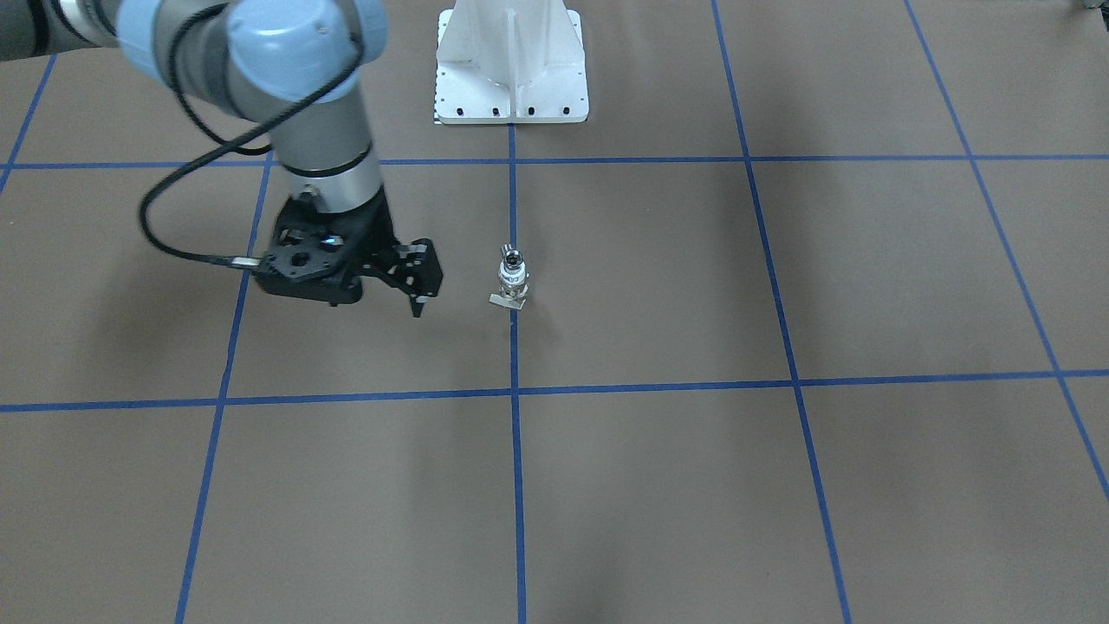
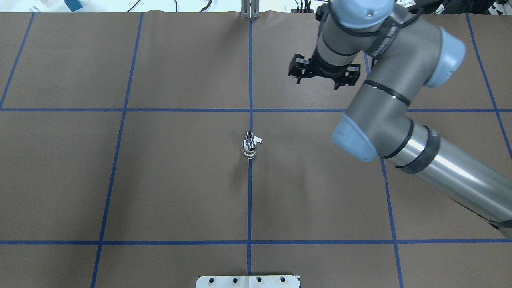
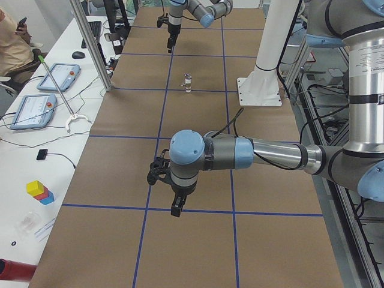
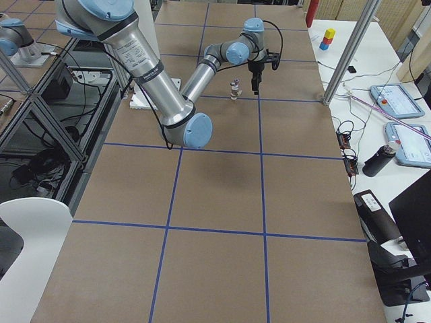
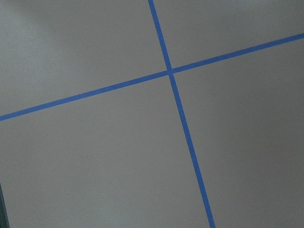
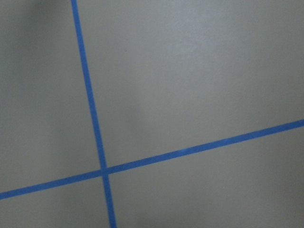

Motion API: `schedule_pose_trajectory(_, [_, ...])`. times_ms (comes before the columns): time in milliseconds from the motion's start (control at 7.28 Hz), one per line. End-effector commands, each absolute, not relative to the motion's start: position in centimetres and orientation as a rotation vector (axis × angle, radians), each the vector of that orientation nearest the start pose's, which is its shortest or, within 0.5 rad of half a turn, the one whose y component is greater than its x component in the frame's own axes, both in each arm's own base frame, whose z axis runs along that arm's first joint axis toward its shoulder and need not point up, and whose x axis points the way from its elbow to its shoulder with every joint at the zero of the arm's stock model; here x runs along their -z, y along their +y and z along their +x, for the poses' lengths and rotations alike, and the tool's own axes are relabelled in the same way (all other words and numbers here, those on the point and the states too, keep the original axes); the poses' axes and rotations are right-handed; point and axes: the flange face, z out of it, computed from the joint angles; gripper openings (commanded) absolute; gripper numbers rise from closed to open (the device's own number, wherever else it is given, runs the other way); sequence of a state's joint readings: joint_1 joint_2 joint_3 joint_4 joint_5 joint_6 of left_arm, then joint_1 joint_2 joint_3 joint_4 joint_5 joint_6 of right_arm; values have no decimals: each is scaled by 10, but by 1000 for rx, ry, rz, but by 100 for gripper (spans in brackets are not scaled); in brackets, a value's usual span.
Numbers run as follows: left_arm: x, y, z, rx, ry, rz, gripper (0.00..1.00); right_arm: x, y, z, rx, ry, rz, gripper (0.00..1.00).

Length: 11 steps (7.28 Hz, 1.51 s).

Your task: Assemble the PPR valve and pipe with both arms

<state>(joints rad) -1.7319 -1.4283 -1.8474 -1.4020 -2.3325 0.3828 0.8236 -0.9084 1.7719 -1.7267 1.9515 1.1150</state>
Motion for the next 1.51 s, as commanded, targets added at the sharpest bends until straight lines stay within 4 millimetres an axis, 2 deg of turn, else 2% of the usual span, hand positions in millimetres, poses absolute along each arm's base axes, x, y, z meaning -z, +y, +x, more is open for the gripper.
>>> schedule_pose_trajectory(0, [-615, -408, -132, -190, 749, 155, 100, -269, -565, -286, -86, -746, 151, 100])
schedule_pose_trajectory(275, [-614, -406, -131, -198, 746, 161, 100, -323, -574, -221, 16, -748, 140, 100])
schedule_pose_trajectory(550, [-611, -408, -130, -191, 745, 157, 100, -388, -571, -158, 106, -721, 132, 100])
schedule_pose_trajectory(825, [-615, -406, -130, -189, 746, 153, 100, -454, -553, -91, 173, -721, 113, 100])
schedule_pose_trajectory(962, [-616, -406, -130, -189, 747, 150, 100, -484, -538, -65, 167, -725, 88, 100])
schedule_pose_trajectory(1237, [-623, -400, -125, -199, 747, 157, 100, -530, -512, -26, 192, -717, 68, 100])
schedule_pose_trajectory(1374, [-623, -400, -124, -200, 747, 155, 100, -550, -496, -15, 179, -712, 44, 100])
